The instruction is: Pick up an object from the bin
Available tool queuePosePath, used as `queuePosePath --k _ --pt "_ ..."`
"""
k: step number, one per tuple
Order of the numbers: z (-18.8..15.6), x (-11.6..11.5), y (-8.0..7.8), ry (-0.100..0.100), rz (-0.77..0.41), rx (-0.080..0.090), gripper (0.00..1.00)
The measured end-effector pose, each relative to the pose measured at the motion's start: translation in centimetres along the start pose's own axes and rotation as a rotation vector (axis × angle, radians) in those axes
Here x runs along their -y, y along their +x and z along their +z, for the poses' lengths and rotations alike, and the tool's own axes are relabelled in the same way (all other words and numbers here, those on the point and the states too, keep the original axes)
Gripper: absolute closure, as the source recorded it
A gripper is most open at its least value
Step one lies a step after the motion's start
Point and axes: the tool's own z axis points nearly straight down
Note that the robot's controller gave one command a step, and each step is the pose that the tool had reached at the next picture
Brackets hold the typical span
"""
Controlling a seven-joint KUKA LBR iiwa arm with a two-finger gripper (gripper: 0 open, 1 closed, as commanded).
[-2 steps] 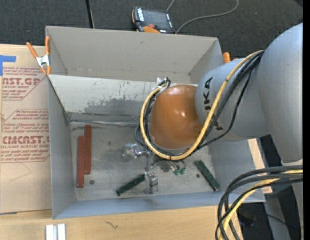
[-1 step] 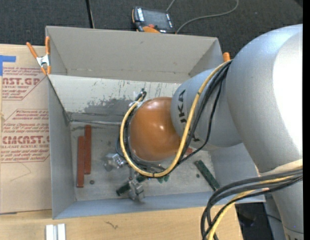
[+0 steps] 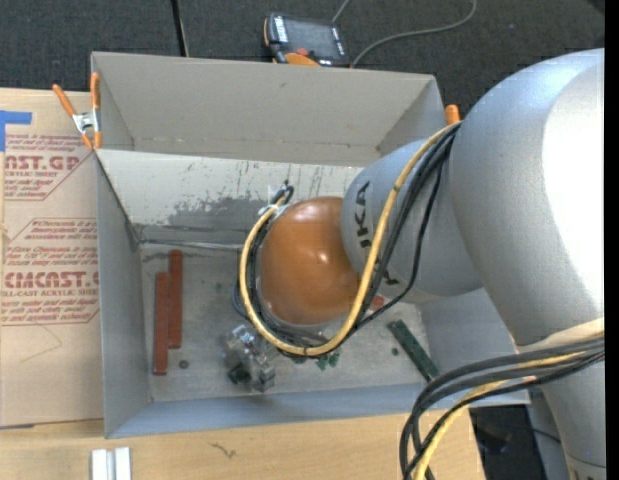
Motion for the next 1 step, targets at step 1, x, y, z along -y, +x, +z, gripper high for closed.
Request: queuePosePath --k 1 --pt "-9.89 2.6 -0.74 0.005 -0.002 0.008 1.0"
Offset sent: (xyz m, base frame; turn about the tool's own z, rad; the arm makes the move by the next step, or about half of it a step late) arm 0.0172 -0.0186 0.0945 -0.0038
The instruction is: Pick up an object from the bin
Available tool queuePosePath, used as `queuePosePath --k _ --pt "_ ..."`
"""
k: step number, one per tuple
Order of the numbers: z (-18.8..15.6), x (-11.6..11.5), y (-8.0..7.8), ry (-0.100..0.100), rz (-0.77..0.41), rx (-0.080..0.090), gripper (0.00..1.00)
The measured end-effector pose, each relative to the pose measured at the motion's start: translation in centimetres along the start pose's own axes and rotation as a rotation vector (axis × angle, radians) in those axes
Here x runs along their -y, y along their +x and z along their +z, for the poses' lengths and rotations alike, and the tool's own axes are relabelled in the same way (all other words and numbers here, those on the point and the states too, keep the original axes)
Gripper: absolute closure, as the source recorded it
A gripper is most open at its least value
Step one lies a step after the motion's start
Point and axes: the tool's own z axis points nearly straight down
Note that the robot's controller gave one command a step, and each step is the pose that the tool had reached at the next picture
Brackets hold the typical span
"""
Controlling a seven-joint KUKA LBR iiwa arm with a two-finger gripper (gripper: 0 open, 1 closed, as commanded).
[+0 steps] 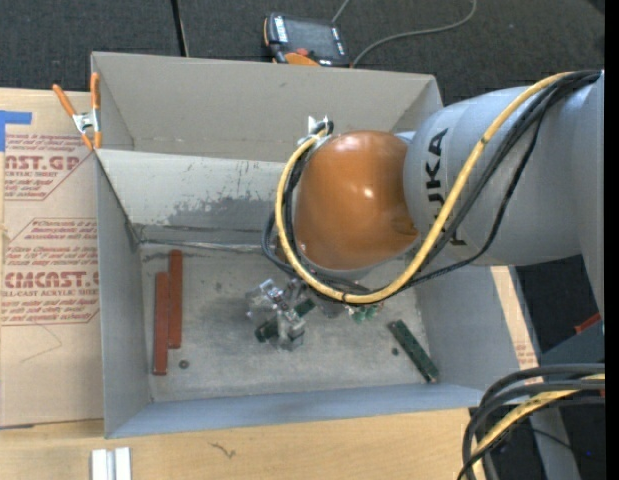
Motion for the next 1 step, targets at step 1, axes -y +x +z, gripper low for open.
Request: queuePosePath --k 1 --pt "-5.41 -1.03 1.07 -0.002 -0.001 -0.002 1.0"
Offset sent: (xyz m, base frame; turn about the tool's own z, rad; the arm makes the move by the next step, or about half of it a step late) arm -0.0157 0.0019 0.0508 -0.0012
